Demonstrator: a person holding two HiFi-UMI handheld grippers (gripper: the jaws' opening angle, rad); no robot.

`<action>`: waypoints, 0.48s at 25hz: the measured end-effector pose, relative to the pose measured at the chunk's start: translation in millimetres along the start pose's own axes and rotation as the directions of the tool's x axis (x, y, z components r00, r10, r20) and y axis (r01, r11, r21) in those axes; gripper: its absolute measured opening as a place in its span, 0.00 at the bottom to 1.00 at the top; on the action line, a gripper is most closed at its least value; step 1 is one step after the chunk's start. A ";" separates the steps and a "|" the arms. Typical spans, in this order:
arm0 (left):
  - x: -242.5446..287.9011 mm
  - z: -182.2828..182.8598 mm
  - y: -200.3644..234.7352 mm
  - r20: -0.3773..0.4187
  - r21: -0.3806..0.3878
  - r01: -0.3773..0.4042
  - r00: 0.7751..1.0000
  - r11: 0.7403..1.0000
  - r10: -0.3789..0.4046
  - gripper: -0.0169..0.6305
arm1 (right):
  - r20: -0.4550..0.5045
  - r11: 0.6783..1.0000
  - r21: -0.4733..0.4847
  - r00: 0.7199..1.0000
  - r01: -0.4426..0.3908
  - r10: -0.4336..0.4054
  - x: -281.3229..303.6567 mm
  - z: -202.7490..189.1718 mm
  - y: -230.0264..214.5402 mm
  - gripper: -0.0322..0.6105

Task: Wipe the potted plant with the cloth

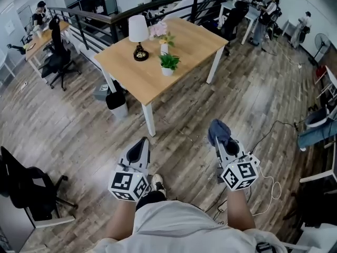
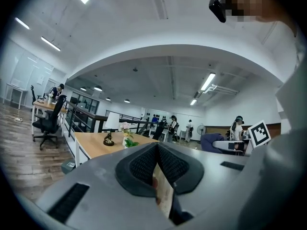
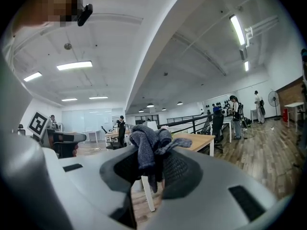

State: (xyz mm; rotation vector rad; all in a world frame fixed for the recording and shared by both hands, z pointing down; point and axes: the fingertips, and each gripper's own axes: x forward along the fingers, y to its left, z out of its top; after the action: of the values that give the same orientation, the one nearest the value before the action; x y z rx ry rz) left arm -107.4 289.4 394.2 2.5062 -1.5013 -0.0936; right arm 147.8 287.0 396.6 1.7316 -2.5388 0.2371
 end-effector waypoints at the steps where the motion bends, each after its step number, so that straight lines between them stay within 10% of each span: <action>1: 10.6 3.8 9.7 0.001 -0.003 0.002 1.000 1.000 -0.002 0.05 | -0.004 1.000 -0.014 1.000 -0.001 0.001 14.5 3.1 1.2 0.29; 12: 101.0 41.6 89.5 -0.003 0.011 0.059 0.998 0.998 -0.059 0.05 | -0.037 0.999 -0.038 0.999 0.023 -0.025 128.1 21.2 0.3 0.29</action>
State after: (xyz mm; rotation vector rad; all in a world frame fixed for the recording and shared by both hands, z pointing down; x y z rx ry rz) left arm -143.4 153.7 379.0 2.5591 -1.4313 -0.0920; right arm 101.3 165.9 393.0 1.7264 -2.4784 0.2170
